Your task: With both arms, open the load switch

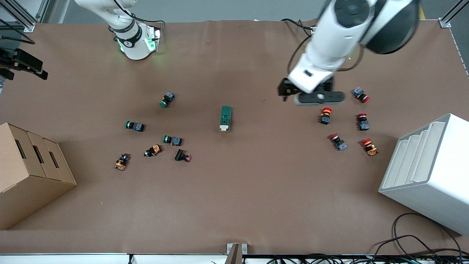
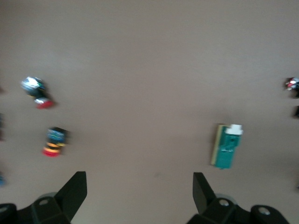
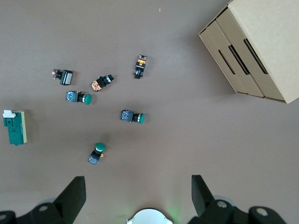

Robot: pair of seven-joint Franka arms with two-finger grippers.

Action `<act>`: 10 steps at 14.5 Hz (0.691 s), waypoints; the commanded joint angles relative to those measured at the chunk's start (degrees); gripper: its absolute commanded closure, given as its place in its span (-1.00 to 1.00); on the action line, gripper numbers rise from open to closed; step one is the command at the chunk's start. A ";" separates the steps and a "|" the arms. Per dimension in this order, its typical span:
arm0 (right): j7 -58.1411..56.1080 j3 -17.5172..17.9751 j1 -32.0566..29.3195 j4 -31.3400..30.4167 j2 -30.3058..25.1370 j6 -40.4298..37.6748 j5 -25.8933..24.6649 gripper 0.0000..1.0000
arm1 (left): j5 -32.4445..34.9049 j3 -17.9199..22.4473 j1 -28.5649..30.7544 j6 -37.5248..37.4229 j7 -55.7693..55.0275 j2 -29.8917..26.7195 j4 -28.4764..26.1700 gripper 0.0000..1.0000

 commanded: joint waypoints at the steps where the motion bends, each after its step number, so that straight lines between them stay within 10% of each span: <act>1: 0.08 -0.05 0.22 -0.31 -0.70 0.17 -0.16 -1.00 | 3.78 -1.01 -6.98 5.45 -12.07 6.39 0.50 -1.00; 10: -0.27 -0.14 -0.13 1.01 9.31 1.40 0.19 -1.00 | 31.51 -1.01 -23.87 20.39 -49.16 26.52 0.33 -1.00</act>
